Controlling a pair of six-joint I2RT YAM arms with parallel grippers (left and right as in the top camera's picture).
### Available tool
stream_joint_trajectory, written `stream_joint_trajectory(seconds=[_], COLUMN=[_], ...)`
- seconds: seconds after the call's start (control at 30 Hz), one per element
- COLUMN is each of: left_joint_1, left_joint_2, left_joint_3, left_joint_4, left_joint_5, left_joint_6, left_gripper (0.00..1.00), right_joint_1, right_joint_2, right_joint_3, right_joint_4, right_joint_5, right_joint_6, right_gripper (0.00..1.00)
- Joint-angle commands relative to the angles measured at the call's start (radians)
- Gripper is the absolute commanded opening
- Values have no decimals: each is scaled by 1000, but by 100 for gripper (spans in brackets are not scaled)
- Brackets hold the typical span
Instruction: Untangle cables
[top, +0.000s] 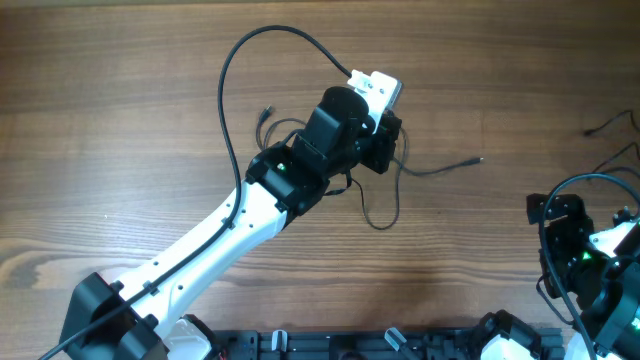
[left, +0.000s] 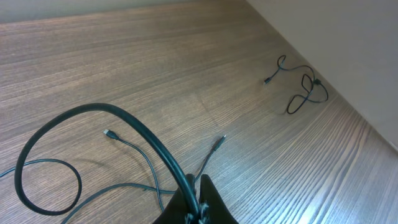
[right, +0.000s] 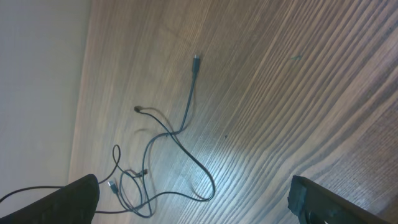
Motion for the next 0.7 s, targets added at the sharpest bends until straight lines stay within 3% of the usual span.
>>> stream_joint_trajectory(seconds=[0.0, 0.67], left_joint_1=[2, 1], left_joint_2=[-6, -10], left_joint_3=[1, 1], left_joint_4=[6, 66], left_joint_5=[-10, -9], left_joint_6=[24, 24], left_gripper=[4, 4], right_joint_1=[4, 4], right_joint_2=[0, 0], right_joint_3=[-3, -3], right_joint_4=[-1, 31], right_joint_5=[-12, -12], right_joint_6=[-20, -21], right_gripper=[100, 100])
